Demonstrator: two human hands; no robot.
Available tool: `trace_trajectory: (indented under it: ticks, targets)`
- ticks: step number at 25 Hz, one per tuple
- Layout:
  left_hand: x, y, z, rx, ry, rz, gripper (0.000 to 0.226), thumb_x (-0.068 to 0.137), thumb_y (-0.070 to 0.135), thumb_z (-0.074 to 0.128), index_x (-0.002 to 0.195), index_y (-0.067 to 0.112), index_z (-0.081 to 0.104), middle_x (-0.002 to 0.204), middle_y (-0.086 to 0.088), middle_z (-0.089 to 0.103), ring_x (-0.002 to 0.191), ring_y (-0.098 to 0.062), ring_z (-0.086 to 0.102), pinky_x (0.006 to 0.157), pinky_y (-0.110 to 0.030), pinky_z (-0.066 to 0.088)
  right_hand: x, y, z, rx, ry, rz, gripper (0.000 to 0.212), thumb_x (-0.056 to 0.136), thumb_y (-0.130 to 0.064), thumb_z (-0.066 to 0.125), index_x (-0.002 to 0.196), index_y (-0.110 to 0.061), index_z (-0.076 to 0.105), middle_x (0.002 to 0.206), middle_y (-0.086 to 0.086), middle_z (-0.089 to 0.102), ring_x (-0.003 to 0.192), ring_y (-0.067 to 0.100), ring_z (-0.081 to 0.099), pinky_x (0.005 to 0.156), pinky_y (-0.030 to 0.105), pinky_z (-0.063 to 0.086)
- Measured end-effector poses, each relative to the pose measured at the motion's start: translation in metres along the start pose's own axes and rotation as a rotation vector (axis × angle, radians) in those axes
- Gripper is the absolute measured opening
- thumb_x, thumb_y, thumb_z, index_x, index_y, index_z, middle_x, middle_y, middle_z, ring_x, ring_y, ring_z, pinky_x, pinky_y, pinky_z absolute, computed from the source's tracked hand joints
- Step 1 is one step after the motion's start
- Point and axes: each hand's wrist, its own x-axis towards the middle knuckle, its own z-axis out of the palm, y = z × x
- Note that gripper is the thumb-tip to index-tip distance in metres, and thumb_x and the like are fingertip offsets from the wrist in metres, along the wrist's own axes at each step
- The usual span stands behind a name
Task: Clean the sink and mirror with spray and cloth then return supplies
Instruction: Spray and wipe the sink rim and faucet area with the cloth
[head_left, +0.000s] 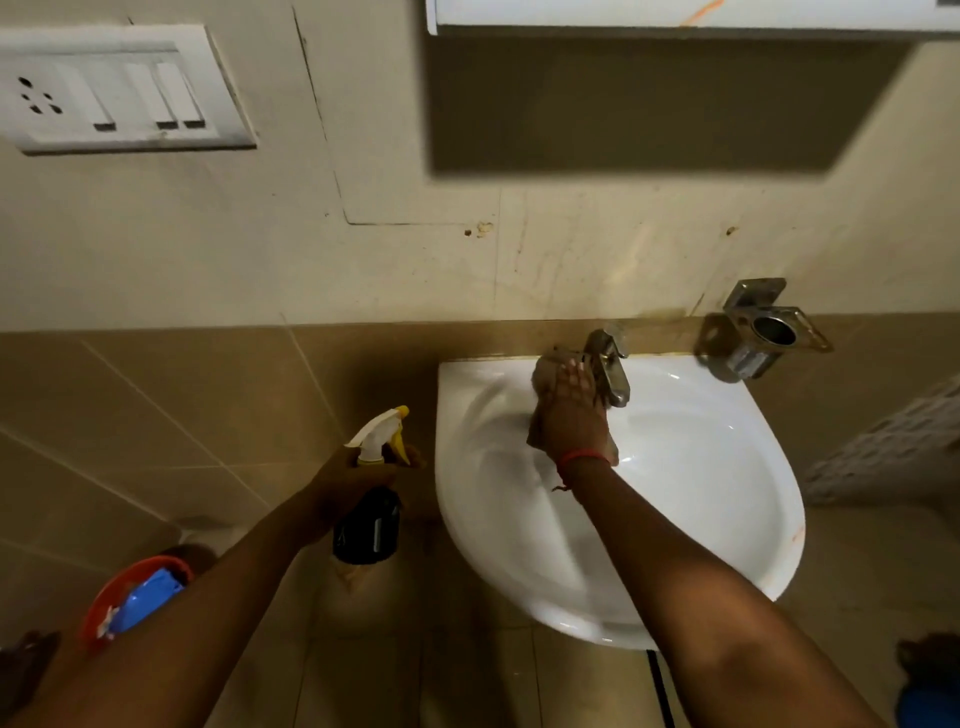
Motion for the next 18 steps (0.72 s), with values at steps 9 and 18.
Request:
trace_trajectory:
  ticks: [9,18]
  targets:
    - [-0.037,-0.018,-0.045,0.015,0.061,-0.012,0.020,0.071,0.008,0.071,0.088,0.017,0.072,0.101,-0.005,0.077,0.081,-0.031,0.073,0.085,-0.059,0.057,-0.061,-0.116,0.041,0.324,-0.285,-0.644,0.040,0.095,-0.043,0.044,0.098,-0.028,0.081,0.141,0.002,0.057,0.145,0.018,0.030,0.123,0.053,0.020]
    - [-0.096,-0.012,-0.009,0.023,0.007,0.051,0.031,0.090,-0.013,0.057,0.108,0.011,0.066,0.107,-0.012,0.072,0.093,-0.026,0.068,0.068,-0.026,0.060,-0.193,-0.041,0.009,0.014,-0.518,-0.244,0.086,0.096,-0.035,0.059,0.162,-0.016,0.007,0.161,0.016,0.032,0.124,0.040,0.060,0.099,0.047,0.051]
